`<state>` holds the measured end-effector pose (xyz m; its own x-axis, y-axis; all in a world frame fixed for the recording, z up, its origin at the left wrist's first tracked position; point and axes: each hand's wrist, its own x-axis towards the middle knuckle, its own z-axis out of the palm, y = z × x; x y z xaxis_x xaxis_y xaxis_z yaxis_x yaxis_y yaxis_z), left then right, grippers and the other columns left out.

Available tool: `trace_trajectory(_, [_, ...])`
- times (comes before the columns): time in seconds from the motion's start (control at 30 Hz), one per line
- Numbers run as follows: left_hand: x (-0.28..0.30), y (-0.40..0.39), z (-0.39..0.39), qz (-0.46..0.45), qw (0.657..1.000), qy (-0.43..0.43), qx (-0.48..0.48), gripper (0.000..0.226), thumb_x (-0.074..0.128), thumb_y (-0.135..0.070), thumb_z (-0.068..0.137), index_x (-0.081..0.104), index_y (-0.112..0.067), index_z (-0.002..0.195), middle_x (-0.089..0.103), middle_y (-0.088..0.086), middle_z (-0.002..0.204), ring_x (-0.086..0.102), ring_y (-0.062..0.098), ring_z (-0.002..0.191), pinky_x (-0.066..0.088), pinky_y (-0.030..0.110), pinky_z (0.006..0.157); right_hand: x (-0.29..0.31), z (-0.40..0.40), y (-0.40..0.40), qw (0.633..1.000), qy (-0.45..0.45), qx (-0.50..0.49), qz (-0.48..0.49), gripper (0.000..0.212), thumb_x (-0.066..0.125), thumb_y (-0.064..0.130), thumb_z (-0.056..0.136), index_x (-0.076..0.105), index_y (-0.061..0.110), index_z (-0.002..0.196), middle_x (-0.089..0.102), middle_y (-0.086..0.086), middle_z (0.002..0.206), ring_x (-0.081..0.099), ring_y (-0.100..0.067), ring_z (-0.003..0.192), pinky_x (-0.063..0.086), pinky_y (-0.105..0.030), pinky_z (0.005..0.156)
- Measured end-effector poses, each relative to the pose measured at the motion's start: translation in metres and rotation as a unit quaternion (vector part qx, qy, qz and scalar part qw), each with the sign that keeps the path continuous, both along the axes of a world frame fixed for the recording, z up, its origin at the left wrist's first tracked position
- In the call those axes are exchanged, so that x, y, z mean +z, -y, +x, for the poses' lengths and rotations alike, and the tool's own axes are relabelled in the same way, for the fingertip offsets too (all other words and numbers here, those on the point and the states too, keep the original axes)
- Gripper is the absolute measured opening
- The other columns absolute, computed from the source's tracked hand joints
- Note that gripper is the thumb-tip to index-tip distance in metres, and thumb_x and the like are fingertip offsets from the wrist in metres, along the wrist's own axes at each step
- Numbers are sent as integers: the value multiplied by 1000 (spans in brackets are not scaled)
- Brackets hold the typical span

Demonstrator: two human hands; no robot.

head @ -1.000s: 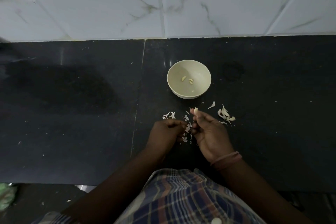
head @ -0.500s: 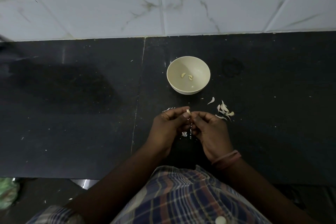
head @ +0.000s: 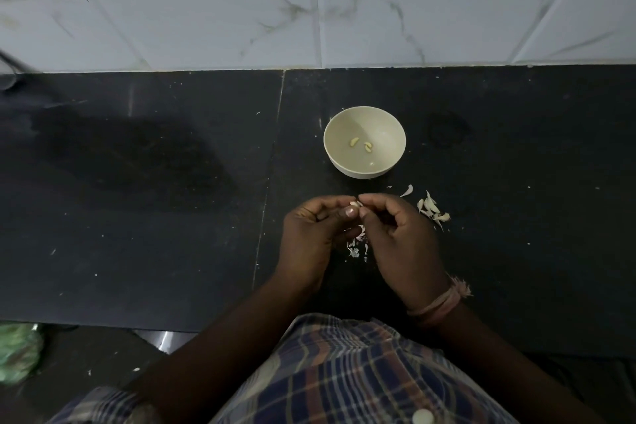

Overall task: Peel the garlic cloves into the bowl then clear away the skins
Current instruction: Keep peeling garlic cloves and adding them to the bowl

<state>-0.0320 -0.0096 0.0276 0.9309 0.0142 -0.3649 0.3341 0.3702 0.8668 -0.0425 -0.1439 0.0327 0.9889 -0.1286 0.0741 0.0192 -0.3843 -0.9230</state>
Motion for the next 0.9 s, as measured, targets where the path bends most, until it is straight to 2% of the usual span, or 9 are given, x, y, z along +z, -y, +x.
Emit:
trace_trajectory(0.1, [2,-2,1,14,1000,8,6,15,67,4,90,73,2,104,75,25,99,74,36,92,62,37,80,0,4,0,999,-31,6,40,14,64,18,96,74,18,107,74,6,100,70,-9,94,58,-38,87])
trace_trajectory(0.2, [4,-4,1,16,1000,15,10,16,67,5,90,75,-1,103,76,22,98,76,31,89,61,32,75,2,6,-2,995,-51,4,82,12,66,16,96,73,19,105,76,5,94,73,-14,85,60,-47,81])
trace_trajectory(0.27, [4,-5,1,45,998,36,-2,18,68,3,91,75,-3,106,77,19,100,75,33,95,61,36,82,3,6,-3,994,-54,5,96,13,69,15,95,73,21,105,76,6,93,74,-14,84,60,-48,81])
trace_trajectory(0.37, [4,-4,0,94,994,55,-18,22,72,-1,89,76,-6,110,79,10,102,75,26,99,60,37,91,4,6,-1,996,-48,8,78,11,71,16,94,74,20,104,76,7,91,73,-10,84,60,-43,81])
trace_trajectory(0.53, [3,-2,0,139,986,81,-48,22,74,-6,90,77,-10,112,79,6,102,75,23,101,58,41,95,2,7,5,999,-28,3,29,10,72,11,92,74,17,100,75,9,90,71,-4,86,59,-34,81])
trace_trajectory(0.63, [5,-3,1,160,981,89,-67,22,72,-4,91,78,-13,111,79,3,100,75,21,99,59,37,92,0,9,7,1000,-11,5,8,9,72,11,91,74,17,97,74,9,87,71,-5,83,59,-35,79])
trace_trajectory(0.77, [7,-3,2,113,988,75,-77,23,70,0,91,78,-14,107,79,5,101,75,19,100,56,26,86,-2,11,11,1000,-14,20,3,9,73,12,90,73,21,92,74,10,83,72,-10,79,60,-44,73])
trace_trajectory(0.9, [5,-5,3,67,991,53,-101,25,66,2,92,75,-3,115,77,13,108,72,28,108,56,32,94,-2,12,15,999,-3,36,8,8,70,15,90,72,22,90,73,9,81,73,-13,75,60,-48,71])
